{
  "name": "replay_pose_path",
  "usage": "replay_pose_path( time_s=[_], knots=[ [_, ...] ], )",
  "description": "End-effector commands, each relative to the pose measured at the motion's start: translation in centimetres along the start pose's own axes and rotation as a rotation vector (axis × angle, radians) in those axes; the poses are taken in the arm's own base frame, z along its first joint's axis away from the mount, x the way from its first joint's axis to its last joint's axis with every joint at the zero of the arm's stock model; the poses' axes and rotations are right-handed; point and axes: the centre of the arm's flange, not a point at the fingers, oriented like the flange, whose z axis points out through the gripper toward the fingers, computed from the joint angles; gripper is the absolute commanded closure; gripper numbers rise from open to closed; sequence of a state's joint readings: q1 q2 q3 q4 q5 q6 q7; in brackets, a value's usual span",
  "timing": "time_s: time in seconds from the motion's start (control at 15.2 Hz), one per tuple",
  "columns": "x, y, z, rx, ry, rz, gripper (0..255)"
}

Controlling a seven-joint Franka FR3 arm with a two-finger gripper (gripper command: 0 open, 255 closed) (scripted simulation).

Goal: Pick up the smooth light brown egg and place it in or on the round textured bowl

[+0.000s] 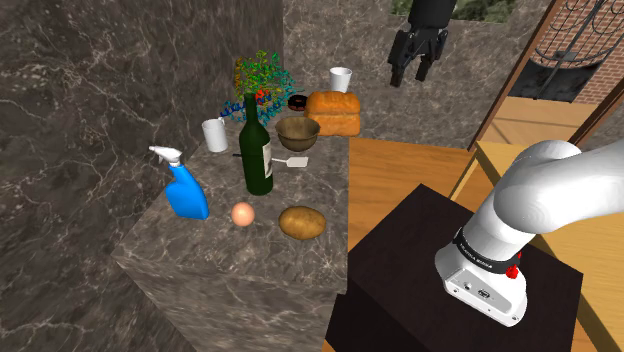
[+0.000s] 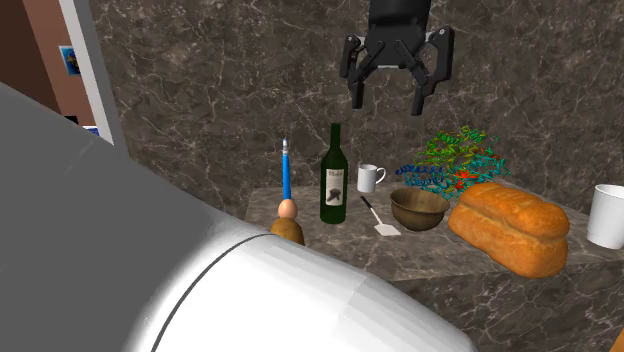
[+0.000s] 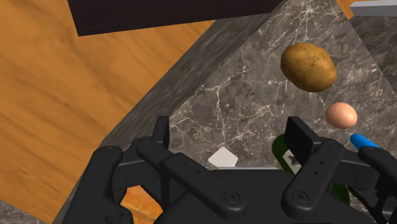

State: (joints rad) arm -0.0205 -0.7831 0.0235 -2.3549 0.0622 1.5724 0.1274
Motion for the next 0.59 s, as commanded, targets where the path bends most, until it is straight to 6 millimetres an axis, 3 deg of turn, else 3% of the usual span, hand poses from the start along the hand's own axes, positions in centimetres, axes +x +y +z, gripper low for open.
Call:
replay_pose_path(
  time_s=[0.0,0.53],
  knots=[
    [0.0,0.0,0.0,0.0,0.0,0.0,0],
    [2.4,-5.9,7.8,0.043,0.03,-0.024,0]
  ],
)
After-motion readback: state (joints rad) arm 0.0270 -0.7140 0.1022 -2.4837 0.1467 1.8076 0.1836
